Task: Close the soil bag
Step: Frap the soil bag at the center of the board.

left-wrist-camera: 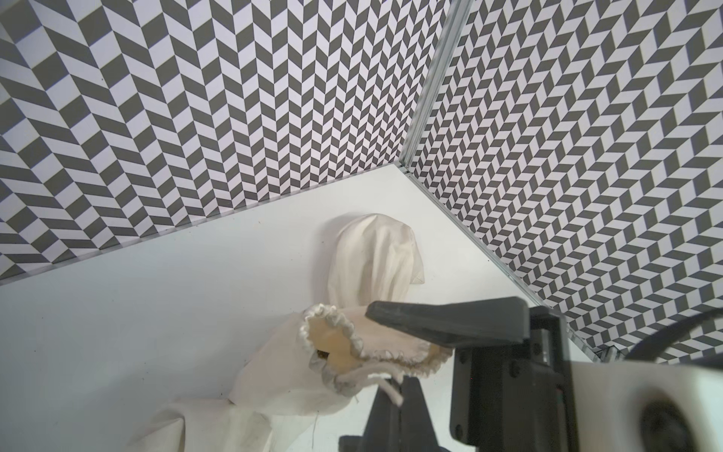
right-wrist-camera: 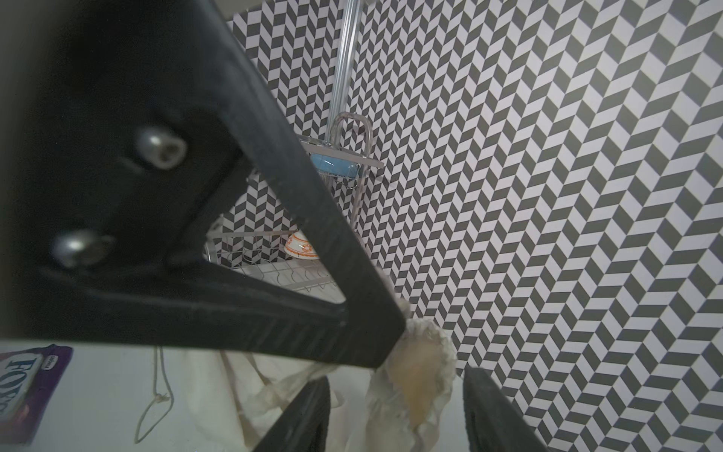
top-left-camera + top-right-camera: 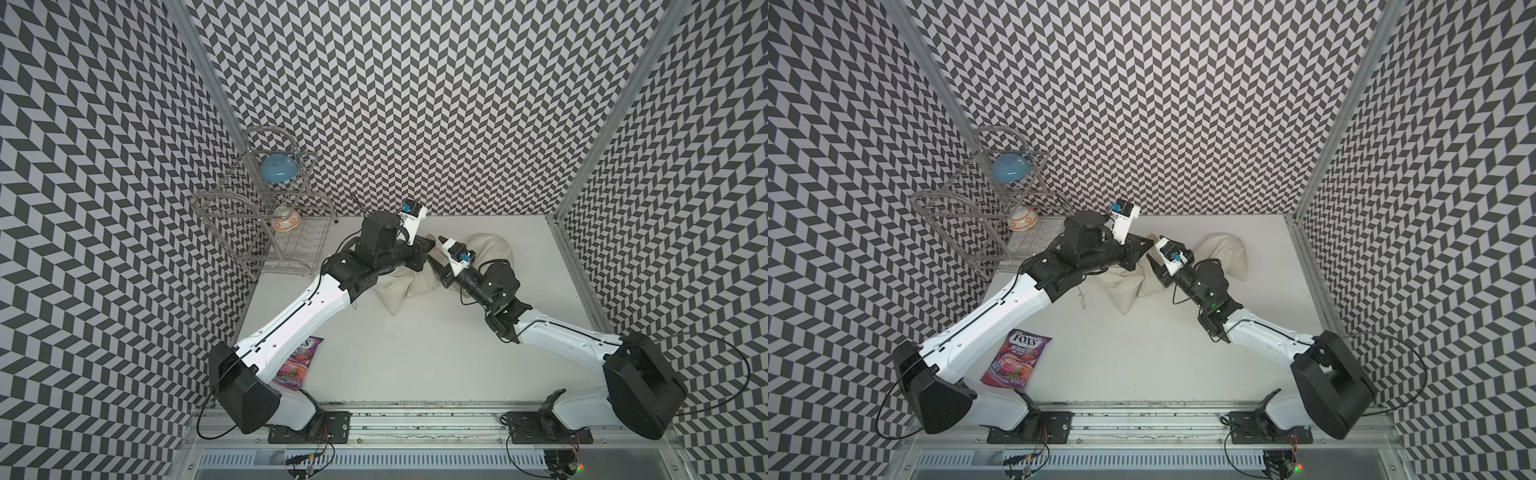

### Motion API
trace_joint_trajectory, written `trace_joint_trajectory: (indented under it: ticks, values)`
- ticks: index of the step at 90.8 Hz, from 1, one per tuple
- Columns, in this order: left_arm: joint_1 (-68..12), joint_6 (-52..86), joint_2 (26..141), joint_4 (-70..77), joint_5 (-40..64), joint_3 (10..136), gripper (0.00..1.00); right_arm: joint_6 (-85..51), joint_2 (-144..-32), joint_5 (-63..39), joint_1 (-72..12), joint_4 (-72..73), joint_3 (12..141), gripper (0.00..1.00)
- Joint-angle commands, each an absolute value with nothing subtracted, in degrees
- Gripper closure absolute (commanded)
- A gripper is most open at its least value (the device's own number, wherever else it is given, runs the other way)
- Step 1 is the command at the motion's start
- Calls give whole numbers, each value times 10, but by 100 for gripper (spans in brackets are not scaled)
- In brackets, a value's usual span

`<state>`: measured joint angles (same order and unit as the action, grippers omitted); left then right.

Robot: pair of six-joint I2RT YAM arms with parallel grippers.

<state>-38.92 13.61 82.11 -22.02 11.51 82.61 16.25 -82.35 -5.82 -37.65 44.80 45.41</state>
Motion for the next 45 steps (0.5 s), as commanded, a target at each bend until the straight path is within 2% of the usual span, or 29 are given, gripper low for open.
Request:
trace_joint_trajectory:
  ticks: [1,8,12,22,33,45]
  values:
    - [-382,142,797,-209,128,850,100,139,-863,-49,-378,463,497,58]
    - [-368,147,786,-210,131,849,100,130,-882,8,-374,445,508,73]
    - [-350,155,773,-204,137,847,100,130,-892,34,-368,435,504,77]
    - [-289,172,727,-184,178,848,100,98,-924,107,-326,427,471,79]
    - [-228,171,692,-191,192,865,100,48,-958,143,-281,426,428,79]
    - [-191,179,675,-179,220,857,100,55,-941,64,-269,402,429,77]
